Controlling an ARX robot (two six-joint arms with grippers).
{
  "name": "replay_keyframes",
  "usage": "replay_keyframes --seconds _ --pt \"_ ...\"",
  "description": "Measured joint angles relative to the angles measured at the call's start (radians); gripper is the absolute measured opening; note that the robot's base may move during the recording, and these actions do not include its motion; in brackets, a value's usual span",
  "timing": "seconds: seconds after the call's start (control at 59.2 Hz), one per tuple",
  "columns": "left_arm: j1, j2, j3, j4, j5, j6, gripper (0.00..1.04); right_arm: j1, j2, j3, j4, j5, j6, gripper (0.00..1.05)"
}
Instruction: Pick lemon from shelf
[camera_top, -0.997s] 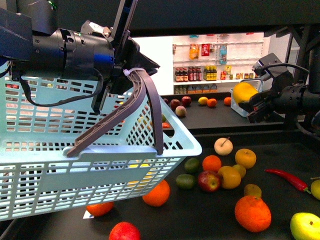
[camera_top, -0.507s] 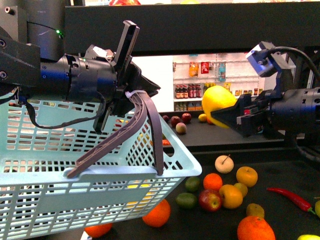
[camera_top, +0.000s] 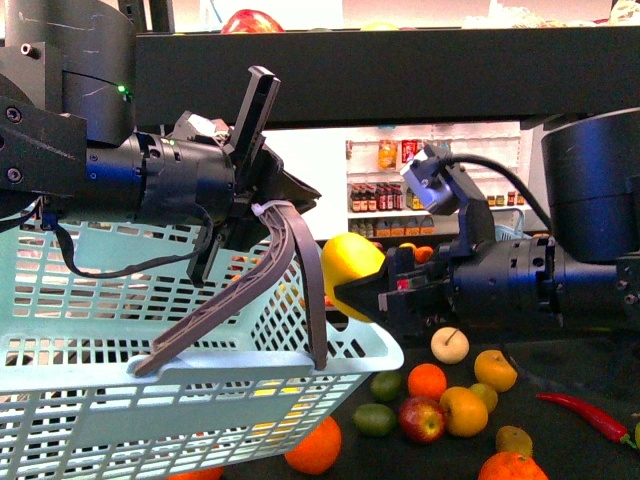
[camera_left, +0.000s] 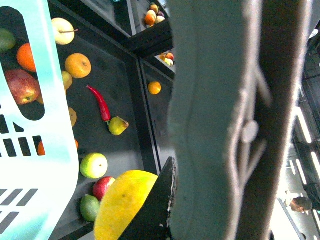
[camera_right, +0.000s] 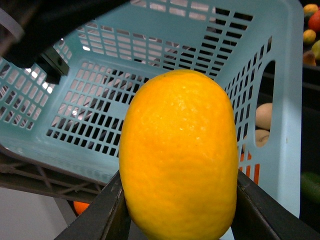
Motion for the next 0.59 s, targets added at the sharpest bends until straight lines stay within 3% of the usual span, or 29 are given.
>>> replay_keyframes --seconds 0.592 --pt "0.000 0.000 0.000 0.000 0.000 0.000 0.07 0.035 0.174 0.177 -0.045 0.106 0.014 0.45"
